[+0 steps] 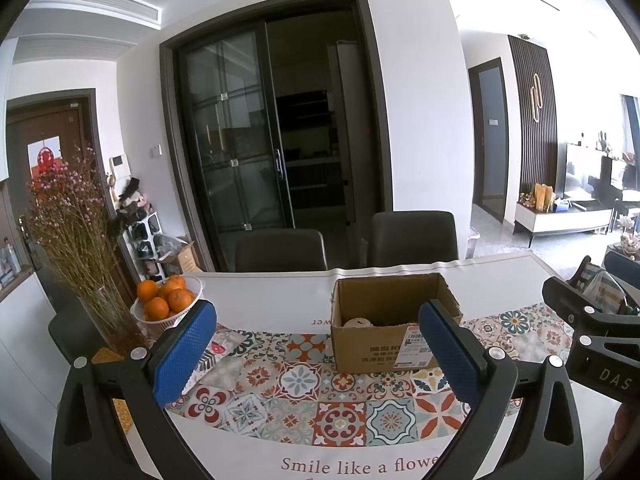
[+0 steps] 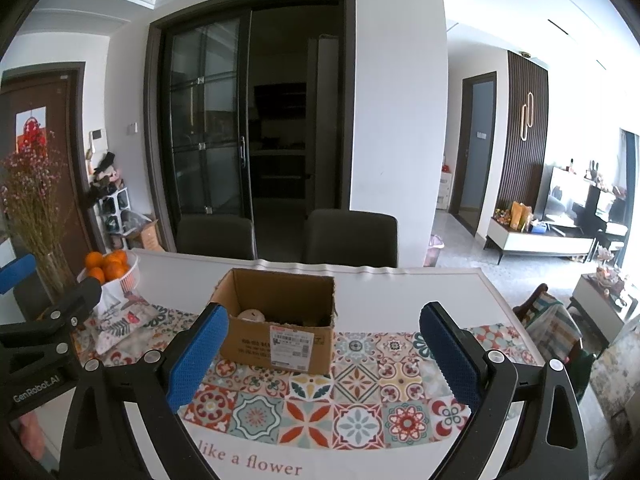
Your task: Organize rigid objects
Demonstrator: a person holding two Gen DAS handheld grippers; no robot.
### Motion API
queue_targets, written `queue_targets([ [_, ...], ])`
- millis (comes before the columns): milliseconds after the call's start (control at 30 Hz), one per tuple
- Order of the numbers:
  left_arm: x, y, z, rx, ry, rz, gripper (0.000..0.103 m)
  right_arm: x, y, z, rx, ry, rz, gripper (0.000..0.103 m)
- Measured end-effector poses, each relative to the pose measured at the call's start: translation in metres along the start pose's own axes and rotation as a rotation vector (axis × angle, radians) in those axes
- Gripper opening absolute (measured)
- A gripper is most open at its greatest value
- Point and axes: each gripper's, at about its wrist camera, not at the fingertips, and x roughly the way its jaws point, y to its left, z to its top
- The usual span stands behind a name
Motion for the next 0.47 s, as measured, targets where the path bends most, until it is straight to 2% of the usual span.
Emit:
queue_targets([
  [467, 0.0014, 0.0008, -0.0017, -0.021, 0.009, -0.012, 0.103, 0.0007, -0.0030, 0.0000, 0.000, 0.001, 0.004, 0.097],
])
